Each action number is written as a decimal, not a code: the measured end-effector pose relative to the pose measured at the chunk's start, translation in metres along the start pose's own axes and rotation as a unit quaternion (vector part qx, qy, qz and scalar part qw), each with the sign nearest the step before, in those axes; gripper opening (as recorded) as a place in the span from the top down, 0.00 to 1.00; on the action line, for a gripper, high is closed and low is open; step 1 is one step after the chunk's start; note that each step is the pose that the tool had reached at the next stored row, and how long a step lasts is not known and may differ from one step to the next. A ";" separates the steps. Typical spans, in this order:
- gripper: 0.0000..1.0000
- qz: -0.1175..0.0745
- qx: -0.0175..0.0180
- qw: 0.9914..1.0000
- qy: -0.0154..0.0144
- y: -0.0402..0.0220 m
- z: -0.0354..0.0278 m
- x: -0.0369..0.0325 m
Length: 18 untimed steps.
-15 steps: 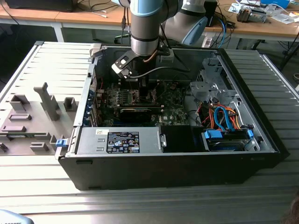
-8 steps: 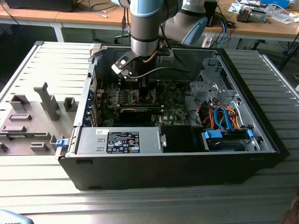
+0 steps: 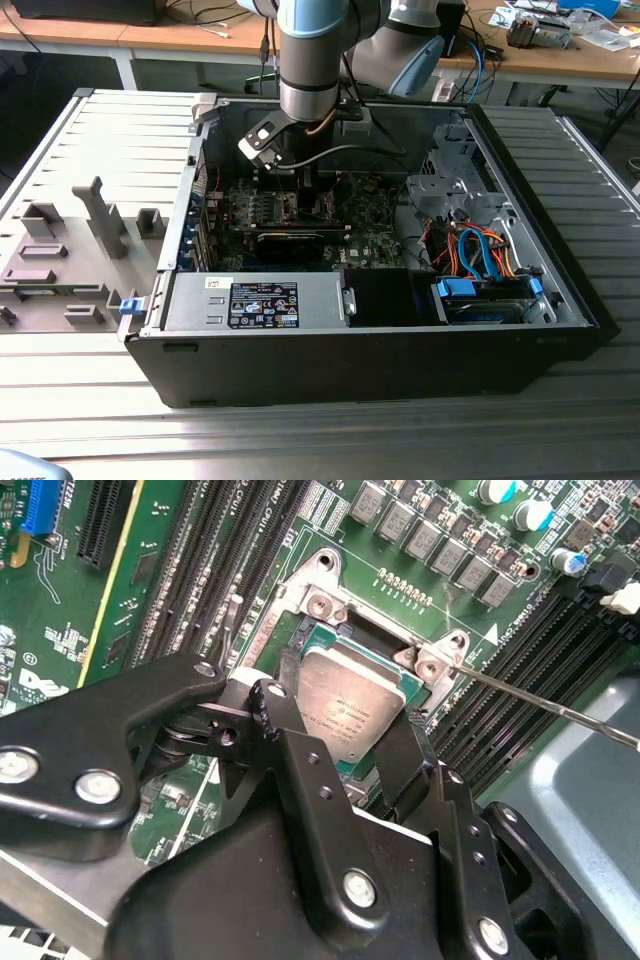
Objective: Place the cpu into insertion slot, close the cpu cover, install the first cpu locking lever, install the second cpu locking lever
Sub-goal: 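Place the cpu into insertion slot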
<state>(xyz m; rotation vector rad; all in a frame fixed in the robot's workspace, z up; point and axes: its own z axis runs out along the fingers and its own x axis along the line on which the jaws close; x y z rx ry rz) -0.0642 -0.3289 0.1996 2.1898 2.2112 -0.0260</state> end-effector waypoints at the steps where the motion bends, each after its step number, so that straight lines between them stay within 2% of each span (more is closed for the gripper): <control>1: 0.46 0.000 0.000 1.000 0.000 0.0000 0.0002 0.0002; 7: 0.46 0.000 0.000 1.000 0.000 0.0001 -0.0003 0.0007; 9: 0.46 0.000 -0.001 1.000 0.000 -0.0001 -0.0049 0.0003; 14: 0.46 0.002 -0.001 1.000 0.000 0.0000 -0.0034 -0.0037; 18: 0.46 0.002 0.000 1.000 0.000 0.0033 -0.0019 -0.0044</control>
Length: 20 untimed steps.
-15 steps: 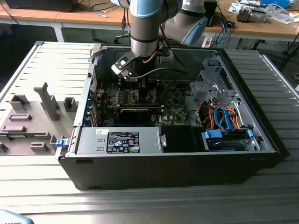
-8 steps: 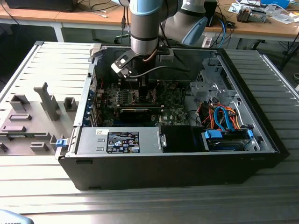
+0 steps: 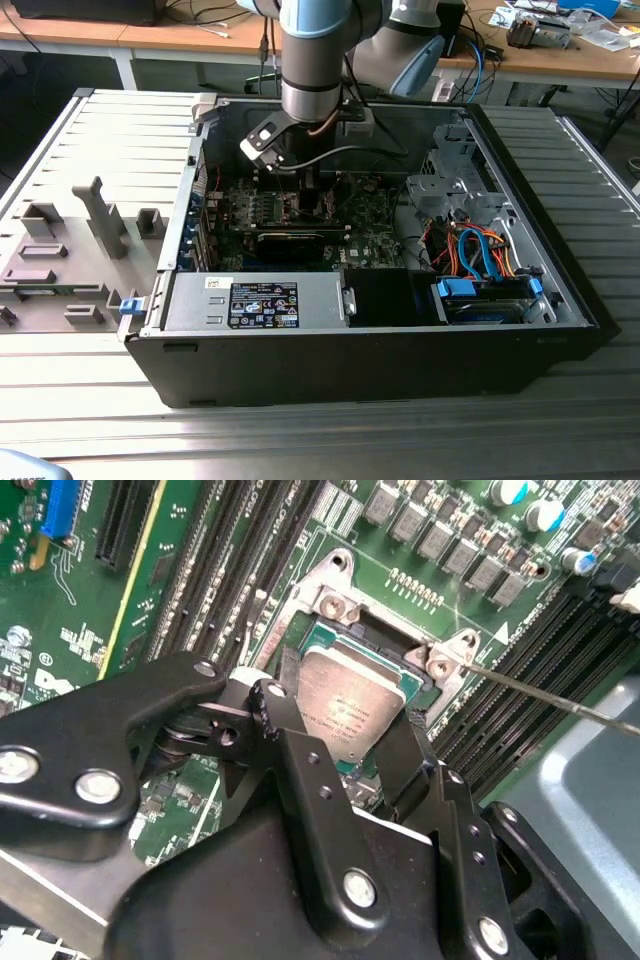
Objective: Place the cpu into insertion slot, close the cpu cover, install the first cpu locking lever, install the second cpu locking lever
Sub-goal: 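Place the cpu into insertion slot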
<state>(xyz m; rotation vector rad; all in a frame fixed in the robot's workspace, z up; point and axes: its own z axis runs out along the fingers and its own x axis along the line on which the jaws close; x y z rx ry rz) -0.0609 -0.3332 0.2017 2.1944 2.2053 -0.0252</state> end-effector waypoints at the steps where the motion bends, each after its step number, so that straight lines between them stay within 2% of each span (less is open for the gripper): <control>1: 0.46 0.000 0.000 1.000 0.000 0.0002 0.0003 0.0001; 8: 0.46 0.000 0.000 1.000 0.000 0.0001 0.0039 0.0042; 17: 0.46 0.000 0.000 1.000 0.001 0.0001 0.0056 0.0049; 18: 0.45 0.000 0.000 1.000 0.002 0.0002 0.0060 0.0052; 19: 0.45 0.000 0.000 1.000 0.001 0.0003 0.0060 0.0051; 20: 0.38 0.000 0.000 1.000 0.001 0.0002 0.0058 0.0050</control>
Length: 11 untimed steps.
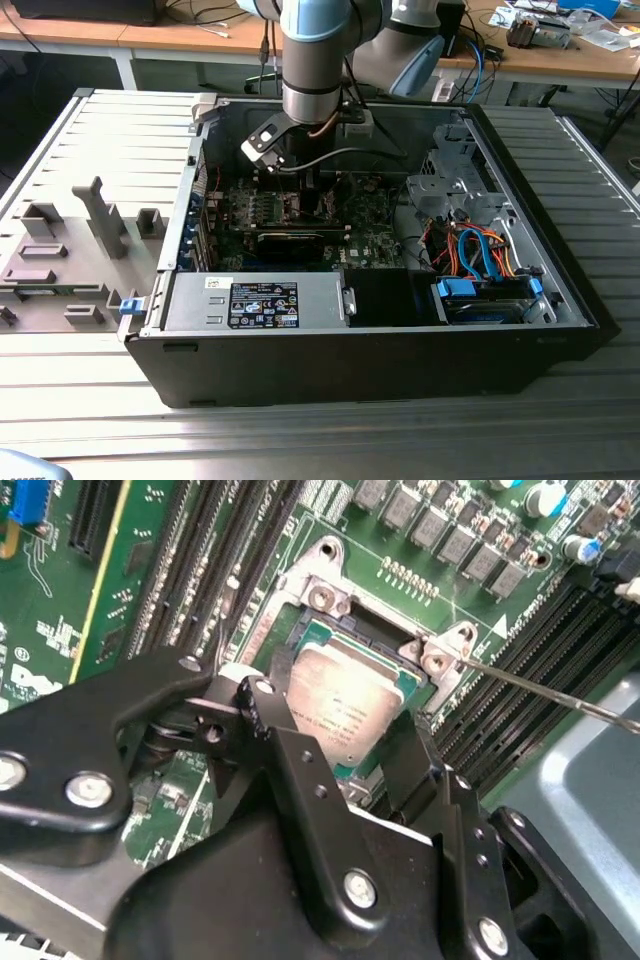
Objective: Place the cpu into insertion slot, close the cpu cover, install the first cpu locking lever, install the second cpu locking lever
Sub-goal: 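Place the cpu into insertion slot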
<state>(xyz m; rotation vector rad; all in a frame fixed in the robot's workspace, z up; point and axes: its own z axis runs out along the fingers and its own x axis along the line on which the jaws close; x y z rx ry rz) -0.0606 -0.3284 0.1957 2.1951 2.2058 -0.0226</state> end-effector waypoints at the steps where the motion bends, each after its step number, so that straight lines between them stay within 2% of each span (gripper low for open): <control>1: 0.38 0.000 0.000 1.000 0.000 -0.0001 -0.0002 -0.0001; 4: 0.38 0.000 0.000 1.000 0.000 -0.0001 -0.0015 -0.0002; 8: 0.38 0.000 0.000 1.000 0.000 0.0001 -0.0126 -0.0006; 11: 0.38 0.000 0.000 1.000 0.001 0.0001 -0.0141 -0.0008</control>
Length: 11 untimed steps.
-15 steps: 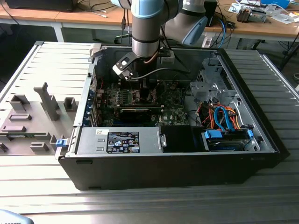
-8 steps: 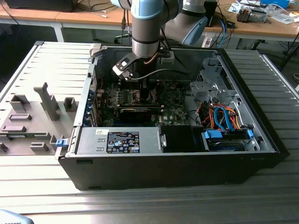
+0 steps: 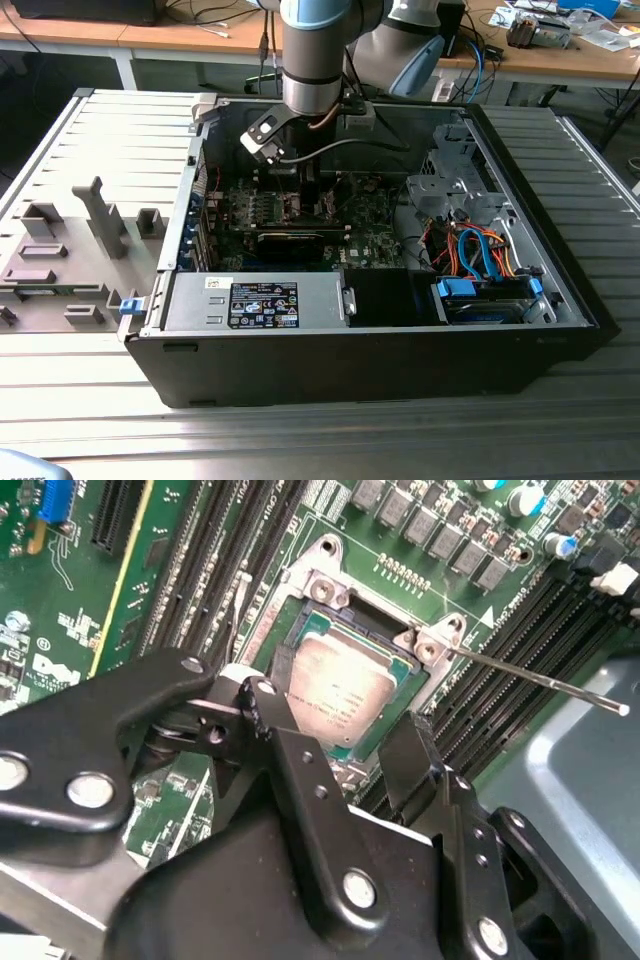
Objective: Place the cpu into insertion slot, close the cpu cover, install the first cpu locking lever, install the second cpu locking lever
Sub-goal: 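Place the cpu into insertion slot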
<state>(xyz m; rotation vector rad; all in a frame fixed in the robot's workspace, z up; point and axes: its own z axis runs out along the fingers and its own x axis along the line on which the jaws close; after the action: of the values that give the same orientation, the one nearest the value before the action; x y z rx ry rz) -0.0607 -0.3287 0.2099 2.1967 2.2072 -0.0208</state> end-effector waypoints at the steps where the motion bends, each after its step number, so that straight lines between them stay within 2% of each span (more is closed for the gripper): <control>1: 0.38 0.000 0.000 1.000 0.000 0.0000 -0.0006 0.0000; 3: 0.40 0.000 0.000 1.000 0.003 0.0001 -0.0006 0.0001; 4: 0.47 0.000 0.000 1.000 0.003 0.0001 -0.0006 0.0002; 5: 0.47 0.000 0.000 1.000 0.004 0.0001 -0.0006 0.0002; 7: 0.59 -0.002 0.000 1.000 0.004 0.0000 -0.0007 0.0001; 8: 0.59 -0.003 0.000 1.000 0.004 0.0001 -0.0007 0.0002; 10: 0.71 -0.005 0.000 1.000 0.004 0.0000 -0.0007 0.0001; 11: 0.83 -0.006 0.000 1.000 0.005 0.0000 -0.0007 0.0001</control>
<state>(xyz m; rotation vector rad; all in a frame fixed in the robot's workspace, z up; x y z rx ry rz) -0.0606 -0.3285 0.2106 2.1867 2.2260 -0.0106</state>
